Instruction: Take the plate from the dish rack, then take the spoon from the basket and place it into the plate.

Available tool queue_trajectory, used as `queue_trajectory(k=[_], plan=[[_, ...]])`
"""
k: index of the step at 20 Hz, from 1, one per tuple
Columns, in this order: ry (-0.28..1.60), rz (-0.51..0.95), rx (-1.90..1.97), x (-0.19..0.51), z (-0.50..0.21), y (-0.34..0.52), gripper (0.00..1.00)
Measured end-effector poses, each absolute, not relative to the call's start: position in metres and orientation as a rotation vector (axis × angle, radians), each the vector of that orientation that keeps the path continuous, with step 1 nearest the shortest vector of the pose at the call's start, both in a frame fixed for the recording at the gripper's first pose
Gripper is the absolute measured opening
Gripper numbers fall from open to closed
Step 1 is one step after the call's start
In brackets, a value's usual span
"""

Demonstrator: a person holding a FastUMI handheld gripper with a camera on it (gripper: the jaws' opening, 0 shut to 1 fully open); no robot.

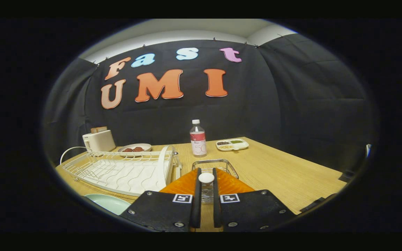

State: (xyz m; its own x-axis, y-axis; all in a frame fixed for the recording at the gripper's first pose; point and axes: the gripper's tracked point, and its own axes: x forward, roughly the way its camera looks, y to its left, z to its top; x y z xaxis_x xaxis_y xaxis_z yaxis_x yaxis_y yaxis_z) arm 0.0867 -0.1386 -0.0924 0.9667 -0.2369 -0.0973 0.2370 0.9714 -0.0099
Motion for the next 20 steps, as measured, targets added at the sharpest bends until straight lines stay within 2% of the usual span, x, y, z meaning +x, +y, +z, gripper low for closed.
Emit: queue_trajectory(k=[2, 20], plan=[[0.080, -0.232, -0.008, 0.085, -0.083, -0.134, 0.11], [-0.060, -0.205, -0.076, 0.009, 0.009, -0.097, 0.11]])
